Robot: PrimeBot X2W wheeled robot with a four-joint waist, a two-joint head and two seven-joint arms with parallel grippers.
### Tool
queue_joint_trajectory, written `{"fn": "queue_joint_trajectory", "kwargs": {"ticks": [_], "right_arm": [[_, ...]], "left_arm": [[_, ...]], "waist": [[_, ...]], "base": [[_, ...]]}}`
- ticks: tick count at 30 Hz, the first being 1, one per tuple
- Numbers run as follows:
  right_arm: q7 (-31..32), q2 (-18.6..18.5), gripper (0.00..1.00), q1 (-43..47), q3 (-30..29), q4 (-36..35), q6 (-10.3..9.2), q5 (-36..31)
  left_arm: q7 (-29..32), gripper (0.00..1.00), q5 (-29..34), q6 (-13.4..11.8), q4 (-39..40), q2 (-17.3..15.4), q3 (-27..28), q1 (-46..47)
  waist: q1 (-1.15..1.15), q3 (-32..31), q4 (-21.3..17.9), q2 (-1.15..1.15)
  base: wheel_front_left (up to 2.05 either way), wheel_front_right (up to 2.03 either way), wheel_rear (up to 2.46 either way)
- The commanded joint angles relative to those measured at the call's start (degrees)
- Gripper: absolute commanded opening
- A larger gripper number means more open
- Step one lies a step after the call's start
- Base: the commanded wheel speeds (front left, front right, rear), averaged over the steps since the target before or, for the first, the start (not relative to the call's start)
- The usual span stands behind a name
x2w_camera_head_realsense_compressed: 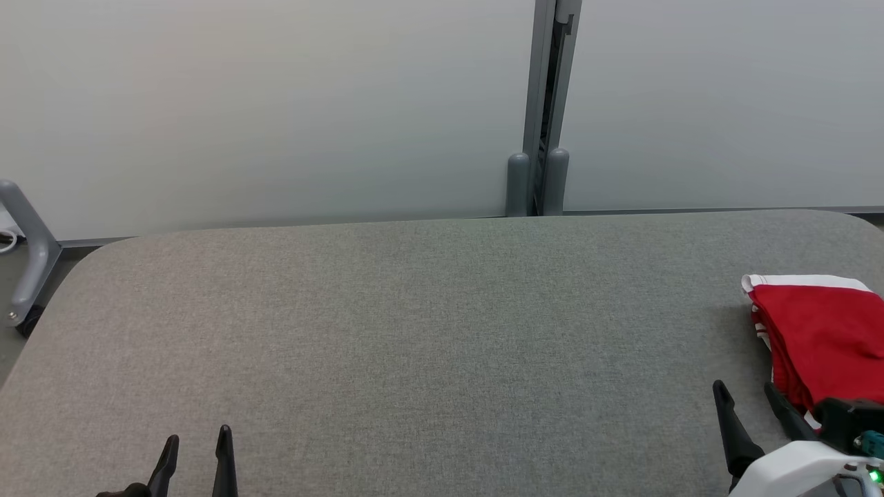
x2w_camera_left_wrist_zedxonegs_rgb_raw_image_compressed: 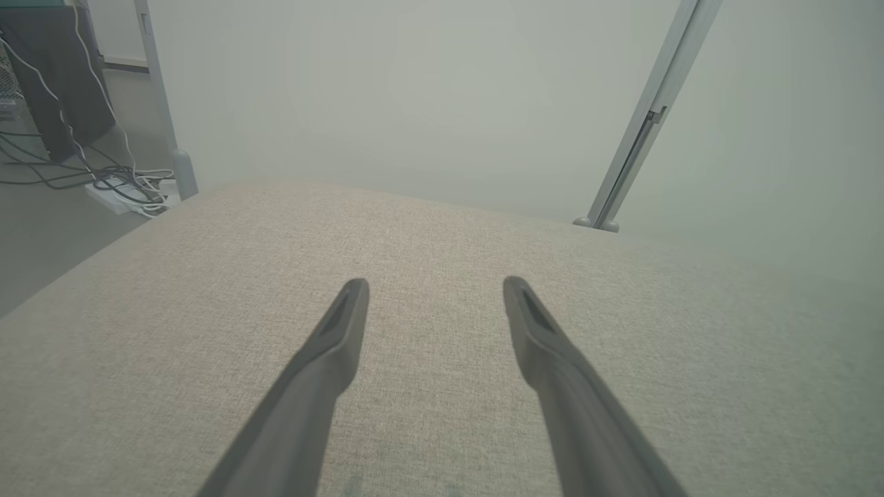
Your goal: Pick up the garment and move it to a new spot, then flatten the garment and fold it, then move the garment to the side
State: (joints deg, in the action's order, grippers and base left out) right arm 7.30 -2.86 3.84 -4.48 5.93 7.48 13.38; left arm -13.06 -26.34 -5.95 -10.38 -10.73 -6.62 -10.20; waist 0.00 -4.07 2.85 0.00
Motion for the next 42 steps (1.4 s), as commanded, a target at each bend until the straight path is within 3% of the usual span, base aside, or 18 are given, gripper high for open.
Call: {"fn": "queue_joint_trajectory", "kwargs": {"ticks": [1, 27, 28, 32, 42], "right_arm": [[-0.04, -0.16, 1.00, 0.34, 0.35, -0.02, 0.04, 0.50], [-1.61, -0.17, 1.00, -0.62, 1.88, 1.69, 0.04, 1.78], [-1.32, 0.03, 0.00, -0.22, 1.81, 1.82, 0.00, 1.71], [-1.24, 0.88, 0.00, 1.11, 1.79, 4.07, 0.00, 1.71], [-0.89, 0.73, 0.00, -0.57, 0.35, 4.68, 0.00, 12.14]], "left_arm": [[-0.08, 1.00, 0.20, -0.34, 0.02, -0.54, 0.07, 0.46], [-0.43, 1.00, -1.09, -1.45, 0.60, -0.41, 0.10, 0.27], [-0.10, 0.00, -1.08, -1.14, 0.45, -0.19, 0.03, 0.07], [0.24, 0.00, -1.08, -1.15, -1.65, 1.18, -0.36, -0.49], [2.82, 0.00, -9.94, 0.85, -2.85, 2.06, 0.91, 2.78]], "waist": [[0.00, 0.13, -0.03, 0.00], [0.00, 0.70, 0.02, 0.00], [0.00, 0.71, 0.01, 0.00], [0.00, 0.72, -0.01, 0.00], [0.00, 1.01, -0.24, 0.00]], "base": [[0.00, 0.00, 0.00], [0.00, 0.00, 0.00], [0.00, 0.00, 0.00], [0.00, 0.00, 0.00], [0.00, 0.00, 0.00]]}}
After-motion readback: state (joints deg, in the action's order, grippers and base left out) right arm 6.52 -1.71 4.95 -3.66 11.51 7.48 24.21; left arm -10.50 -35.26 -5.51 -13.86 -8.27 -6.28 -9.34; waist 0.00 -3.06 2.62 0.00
